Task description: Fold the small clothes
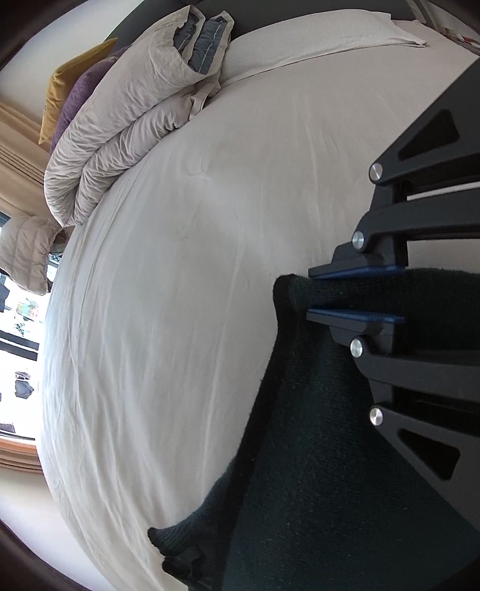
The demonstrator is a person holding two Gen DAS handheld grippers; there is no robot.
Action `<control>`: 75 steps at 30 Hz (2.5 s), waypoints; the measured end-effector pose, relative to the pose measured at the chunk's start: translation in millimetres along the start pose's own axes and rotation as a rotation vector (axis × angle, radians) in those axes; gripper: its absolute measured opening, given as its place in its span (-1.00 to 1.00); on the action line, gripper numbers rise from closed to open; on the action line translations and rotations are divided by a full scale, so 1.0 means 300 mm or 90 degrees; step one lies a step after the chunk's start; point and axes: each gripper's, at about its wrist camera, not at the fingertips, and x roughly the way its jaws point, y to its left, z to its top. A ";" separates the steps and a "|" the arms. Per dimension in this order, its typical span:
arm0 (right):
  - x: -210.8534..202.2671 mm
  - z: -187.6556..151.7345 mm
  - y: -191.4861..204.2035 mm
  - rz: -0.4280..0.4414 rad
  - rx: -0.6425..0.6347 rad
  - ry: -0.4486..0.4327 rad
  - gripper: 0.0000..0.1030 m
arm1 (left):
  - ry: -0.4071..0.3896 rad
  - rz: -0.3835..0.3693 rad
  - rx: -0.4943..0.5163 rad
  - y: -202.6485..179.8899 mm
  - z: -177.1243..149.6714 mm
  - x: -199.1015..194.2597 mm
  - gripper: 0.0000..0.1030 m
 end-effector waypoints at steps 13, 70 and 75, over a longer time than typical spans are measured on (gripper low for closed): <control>-0.301 -0.145 -0.204 0.238 0.271 -0.107 0.28 | -0.079 -0.045 0.037 -0.149 -0.091 -0.318 -0.56; -0.452 -0.281 0.394 0.611 0.202 -0.090 -0.07 | -0.127 -0.141 -0.171 -0.012 -0.693 -0.577 -0.55; -0.285 -0.227 0.577 0.589 0.176 -0.002 -0.03 | -0.116 -0.167 -0.196 -0.013 -0.782 -0.630 -0.55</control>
